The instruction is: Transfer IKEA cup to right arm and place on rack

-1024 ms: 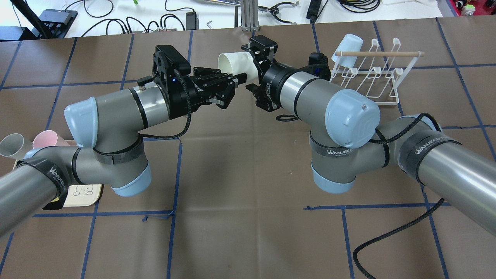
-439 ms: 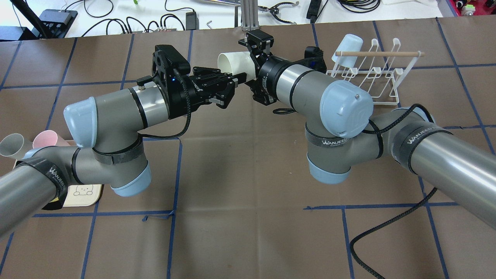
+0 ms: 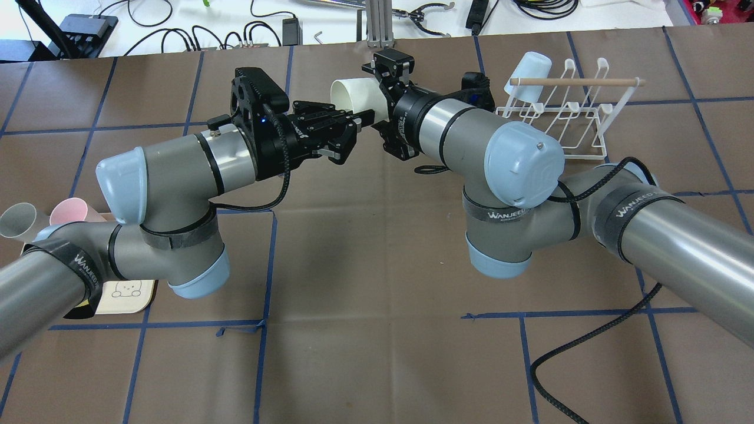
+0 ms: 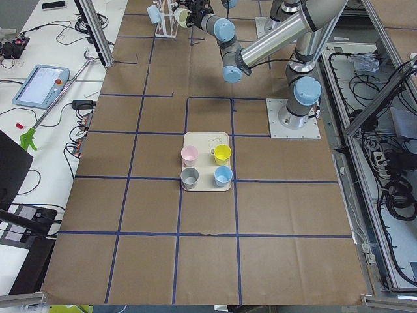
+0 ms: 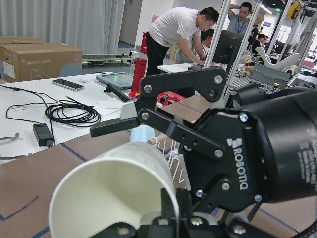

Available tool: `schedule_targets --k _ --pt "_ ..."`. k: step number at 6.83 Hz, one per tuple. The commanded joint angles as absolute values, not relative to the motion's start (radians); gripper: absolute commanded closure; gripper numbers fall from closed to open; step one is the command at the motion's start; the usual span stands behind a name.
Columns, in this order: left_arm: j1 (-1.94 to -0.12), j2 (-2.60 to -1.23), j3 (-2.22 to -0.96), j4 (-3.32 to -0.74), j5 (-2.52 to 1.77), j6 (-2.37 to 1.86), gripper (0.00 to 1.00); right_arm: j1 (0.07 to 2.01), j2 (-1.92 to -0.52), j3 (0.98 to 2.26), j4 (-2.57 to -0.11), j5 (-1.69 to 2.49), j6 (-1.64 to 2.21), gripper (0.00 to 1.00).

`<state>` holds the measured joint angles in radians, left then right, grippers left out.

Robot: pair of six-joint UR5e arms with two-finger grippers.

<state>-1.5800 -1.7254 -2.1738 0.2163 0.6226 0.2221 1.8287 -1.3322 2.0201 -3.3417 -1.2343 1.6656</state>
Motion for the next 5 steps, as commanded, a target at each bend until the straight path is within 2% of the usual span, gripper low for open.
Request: schedule_targets --k 1,2,4,5 --pt "-1.580 -1.724 -2.174 0.216 0.623 0.221 0.99 1.829 -1.333 2.020 -3.346 -1.230 1.652 0.45" --pt "-1.580 -1.724 -2.174 0.216 0.624 0.221 0.91 1.829 -1.335 2.020 -3.347 -1.230 1.652 0.52" --pt "-1.577 -1.721 -2.168 0.216 0.630 0.222 0.40 1.829 -1.336 2.020 -3.347 -1.229 1.652 0.60" --pt "-1.575 -1.721 -2.168 0.216 0.627 0.221 0.07 1.827 -1.338 2.020 -3.347 -1.229 1.652 0.64"
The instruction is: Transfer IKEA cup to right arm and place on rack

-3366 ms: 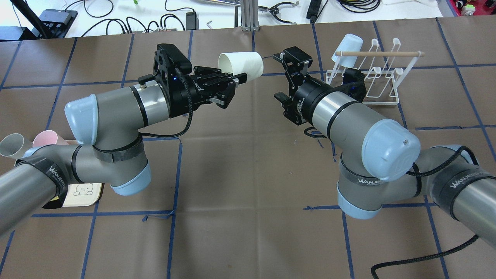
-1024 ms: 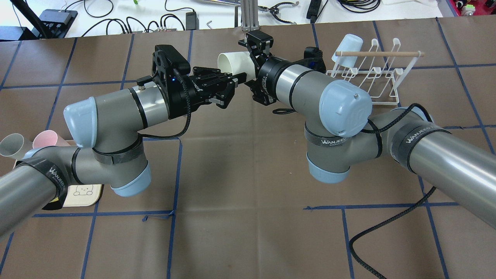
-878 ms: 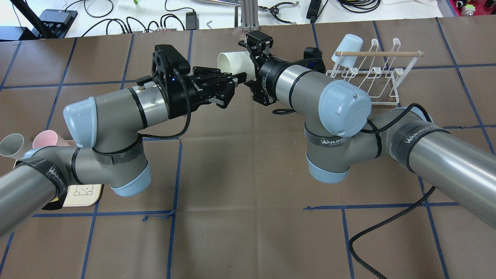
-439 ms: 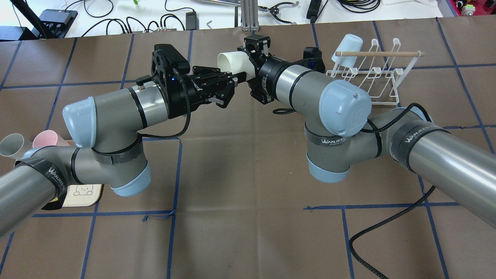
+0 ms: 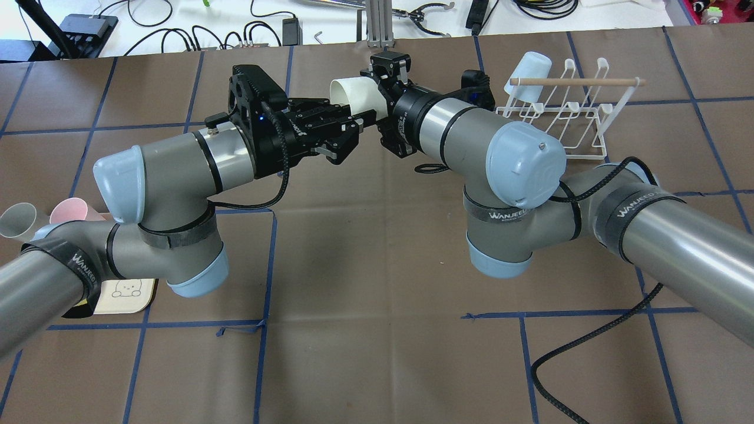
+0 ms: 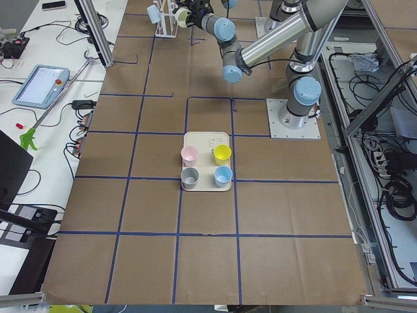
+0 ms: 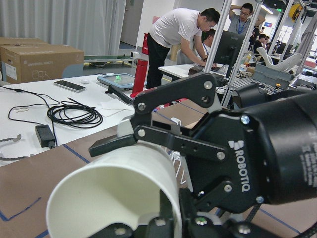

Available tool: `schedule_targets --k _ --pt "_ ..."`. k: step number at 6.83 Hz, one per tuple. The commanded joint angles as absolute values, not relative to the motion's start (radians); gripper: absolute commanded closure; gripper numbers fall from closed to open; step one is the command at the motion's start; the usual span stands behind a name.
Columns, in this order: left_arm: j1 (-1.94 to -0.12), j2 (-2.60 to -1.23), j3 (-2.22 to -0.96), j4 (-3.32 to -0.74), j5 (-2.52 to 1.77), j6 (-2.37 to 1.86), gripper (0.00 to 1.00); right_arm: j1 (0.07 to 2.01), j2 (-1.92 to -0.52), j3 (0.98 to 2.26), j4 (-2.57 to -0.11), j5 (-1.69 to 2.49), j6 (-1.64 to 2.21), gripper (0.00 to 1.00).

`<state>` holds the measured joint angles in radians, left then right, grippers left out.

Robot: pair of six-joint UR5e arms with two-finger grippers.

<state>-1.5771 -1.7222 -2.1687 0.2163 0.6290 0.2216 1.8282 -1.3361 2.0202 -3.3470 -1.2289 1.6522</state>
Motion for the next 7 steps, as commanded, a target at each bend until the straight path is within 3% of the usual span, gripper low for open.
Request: schedule_targets --k 1,3,5,7 --pt "-1.569 -1.720 -2.168 0.216 0.627 0.219 0.01 1.827 -1.338 2.020 -3.347 -1.227 1.652 0.68" --pt "-1.548 -1.707 -2.174 0.215 0.618 0.219 0.01 1.827 -1.335 2.019 -3.350 -1.227 1.652 0.77" --pt "-1.397 -1.700 -2.177 0.209 0.509 0.218 0.01 1.813 -1.318 1.988 -3.355 -1.241 1.651 0.83" --pt "-1.341 -1.701 -2.162 0.190 0.501 0.216 0.01 1.722 -1.301 1.973 -3.396 -1.239 1.635 0.85"
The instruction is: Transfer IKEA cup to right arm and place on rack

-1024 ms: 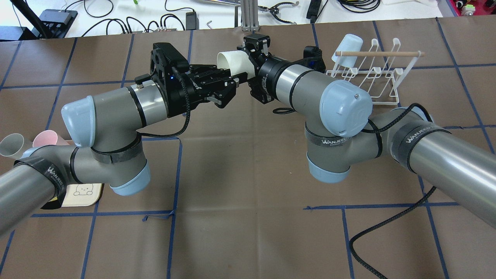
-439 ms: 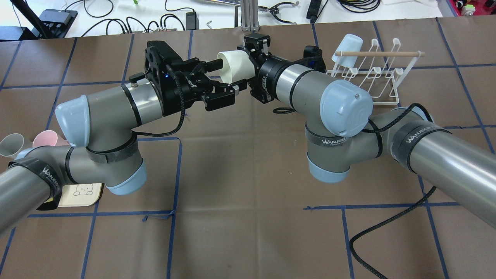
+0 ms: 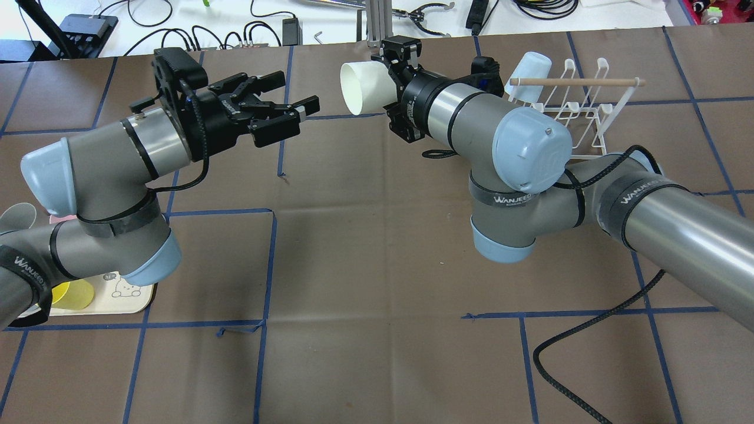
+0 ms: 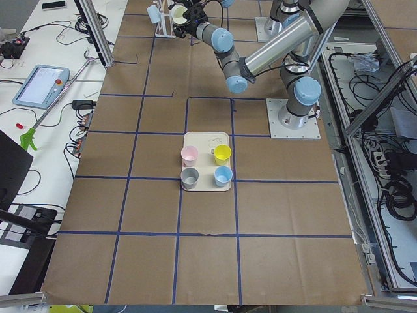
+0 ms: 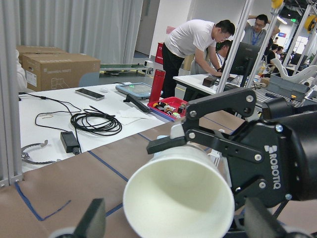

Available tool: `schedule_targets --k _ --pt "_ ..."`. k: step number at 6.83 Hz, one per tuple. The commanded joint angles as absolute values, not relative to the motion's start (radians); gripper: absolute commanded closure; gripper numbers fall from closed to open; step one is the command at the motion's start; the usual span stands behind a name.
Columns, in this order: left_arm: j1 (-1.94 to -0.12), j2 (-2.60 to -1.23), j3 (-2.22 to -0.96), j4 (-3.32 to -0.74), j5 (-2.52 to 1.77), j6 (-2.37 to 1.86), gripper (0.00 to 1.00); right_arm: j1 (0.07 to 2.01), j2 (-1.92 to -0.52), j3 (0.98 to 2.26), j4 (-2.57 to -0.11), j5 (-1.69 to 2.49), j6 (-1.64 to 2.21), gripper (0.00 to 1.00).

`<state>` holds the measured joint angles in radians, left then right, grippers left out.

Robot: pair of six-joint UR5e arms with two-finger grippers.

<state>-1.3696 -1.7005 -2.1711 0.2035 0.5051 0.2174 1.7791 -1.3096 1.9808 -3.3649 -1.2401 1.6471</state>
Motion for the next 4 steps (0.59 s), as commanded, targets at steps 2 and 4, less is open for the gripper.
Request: schedule_targets --k 2,4 --pt "-1.345 -1.704 -2.082 0.044 0.751 0.212 0.01 1.619 -1.295 1.956 -3.424 -1.239 1.352 0.85" --pt "-1.391 -1.706 -1.934 -0.267 1.004 0.212 0.01 1.568 -1.263 1.931 -3.431 -1.244 1.057 0.87"
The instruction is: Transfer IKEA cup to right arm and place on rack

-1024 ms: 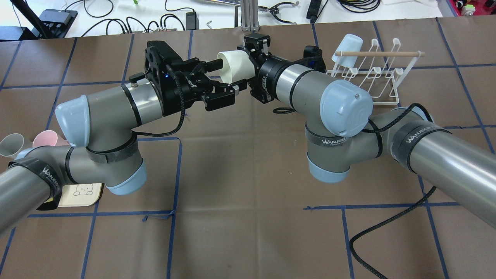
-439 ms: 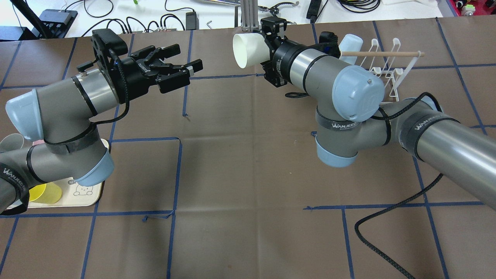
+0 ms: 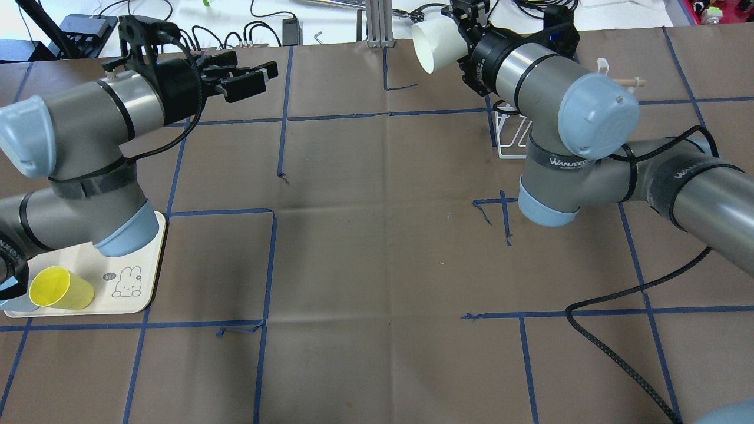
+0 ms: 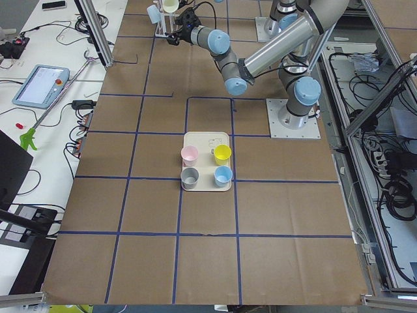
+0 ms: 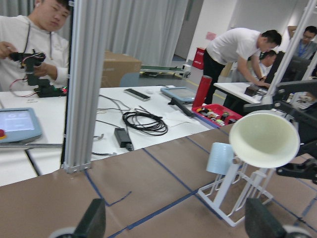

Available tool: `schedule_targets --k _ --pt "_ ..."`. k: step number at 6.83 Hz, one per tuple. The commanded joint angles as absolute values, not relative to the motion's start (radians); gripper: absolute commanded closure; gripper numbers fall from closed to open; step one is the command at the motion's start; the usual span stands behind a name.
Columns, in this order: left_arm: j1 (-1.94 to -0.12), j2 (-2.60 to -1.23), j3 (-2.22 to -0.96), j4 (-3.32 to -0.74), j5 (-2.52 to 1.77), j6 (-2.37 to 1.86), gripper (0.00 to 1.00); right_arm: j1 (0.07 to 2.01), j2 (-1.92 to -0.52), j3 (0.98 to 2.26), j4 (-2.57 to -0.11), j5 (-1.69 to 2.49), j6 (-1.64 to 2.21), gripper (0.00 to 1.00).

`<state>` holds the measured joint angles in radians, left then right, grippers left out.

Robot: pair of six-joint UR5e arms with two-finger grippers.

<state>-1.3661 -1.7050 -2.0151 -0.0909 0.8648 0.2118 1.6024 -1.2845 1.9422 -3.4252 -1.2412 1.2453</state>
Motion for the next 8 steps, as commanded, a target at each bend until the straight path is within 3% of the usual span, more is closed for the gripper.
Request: schedule_targets --k 1,4,6,8 --pt "-1.438 -1.710 -1.837 -0.469 1.161 0.212 0.01 1.536 -1.255 1.933 -3.489 -1.246 0.890 0.87" --pt "-1.503 -1.714 -1.581 -1.249 1.472 0.088 0.01 1.416 -1.226 1.910 -3.497 -1.299 0.437 0.87" --pt "-1.509 -1.631 -1.569 -1.528 1.526 -0.016 0.01 1.349 -1.169 1.872 -3.499 -1.338 0.191 0.87" --pt "-1.509 -1.588 -1.598 -1.569 1.528 -0.066 0.01 1.276 -1.099 1.798 -3.497 -1.336 0.042 0.87"
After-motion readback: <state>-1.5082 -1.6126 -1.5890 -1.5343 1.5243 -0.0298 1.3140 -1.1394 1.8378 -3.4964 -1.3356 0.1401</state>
